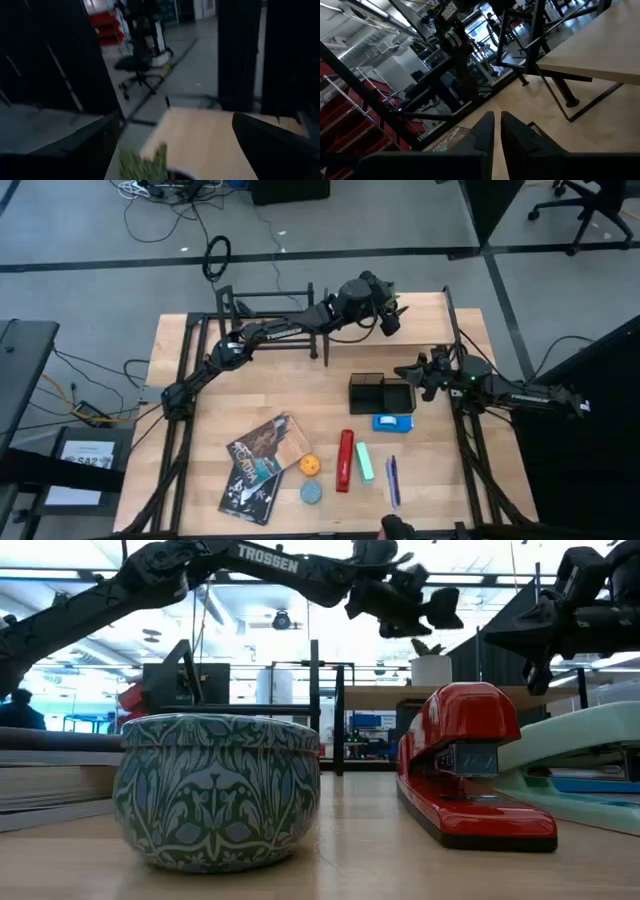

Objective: Stock shelves
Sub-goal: Put the white vase plant on the shelf

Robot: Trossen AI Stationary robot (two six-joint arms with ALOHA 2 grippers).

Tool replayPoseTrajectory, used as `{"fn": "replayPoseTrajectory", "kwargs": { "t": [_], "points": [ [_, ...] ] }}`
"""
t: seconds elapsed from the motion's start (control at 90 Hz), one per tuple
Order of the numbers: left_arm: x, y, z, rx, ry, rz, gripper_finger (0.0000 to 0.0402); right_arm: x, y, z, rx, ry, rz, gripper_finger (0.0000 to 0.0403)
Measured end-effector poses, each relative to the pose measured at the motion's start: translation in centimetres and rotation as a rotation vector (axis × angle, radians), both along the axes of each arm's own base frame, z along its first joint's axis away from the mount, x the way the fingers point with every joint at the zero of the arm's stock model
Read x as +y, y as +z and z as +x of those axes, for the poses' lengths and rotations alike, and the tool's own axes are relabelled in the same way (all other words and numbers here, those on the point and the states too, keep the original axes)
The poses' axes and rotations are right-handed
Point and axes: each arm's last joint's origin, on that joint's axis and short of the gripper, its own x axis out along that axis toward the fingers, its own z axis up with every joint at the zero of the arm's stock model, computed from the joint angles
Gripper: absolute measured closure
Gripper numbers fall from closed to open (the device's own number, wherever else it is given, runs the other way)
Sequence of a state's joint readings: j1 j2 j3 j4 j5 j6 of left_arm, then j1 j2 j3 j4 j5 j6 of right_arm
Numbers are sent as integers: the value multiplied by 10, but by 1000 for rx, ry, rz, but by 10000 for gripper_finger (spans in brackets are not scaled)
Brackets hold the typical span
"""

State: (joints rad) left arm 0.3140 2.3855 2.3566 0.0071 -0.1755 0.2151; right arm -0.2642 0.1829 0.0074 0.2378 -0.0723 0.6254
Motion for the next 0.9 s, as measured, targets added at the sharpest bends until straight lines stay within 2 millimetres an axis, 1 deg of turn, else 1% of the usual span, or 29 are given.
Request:
{"fn": "replayPoseTrajectory", "kwargs": {
  "t": [0.1, 0.156, 0.189, 0.267, 0.367, 0.456, 0.533, 0.622, 0.722, 0.9],
  "points": [
    [-15, 22, -6, 3, 15, 69, 39, 0, 0, 0, 0, 0, 0, 396],
    [-27, 37, -12, 7, -2, 96, 39, 0, 0, 0, -3, 0, -1, 396],
    [-35, 41, -14, 28, -17, 92, 39, 0, 0, 0, -3, 0, -1, 396],
    [-57, 56, -23, 94, -60, 98, 40, 0, 0, 0, -4, 0, -1, 396],
    [-89, 62, -31, 218, -131, 101, 47, 0, 1, 0, -8, 0, -2, 396],
    [-115, 59, -38, 345, -188, 79, 54, 0, 2, 0, -16, 0, -4, 396],
    [-133, 49, -43, 466, -204, 31, 61, 0, 2, 0, -16, 0, -4, 396],
    [-149, 39, -51, 583, -161, -32, 69, 0, 2, 0, -16, 0, -4, 396],
    [-168, 31, -58, 673, -98, -78, 78, 0, 2, 0, -16, 0, -4, 396],
    [-209, 20, -72, 783, -14, -109, 93, 0, 2, 0, -22, 0, -6, 396]
  ]
}}
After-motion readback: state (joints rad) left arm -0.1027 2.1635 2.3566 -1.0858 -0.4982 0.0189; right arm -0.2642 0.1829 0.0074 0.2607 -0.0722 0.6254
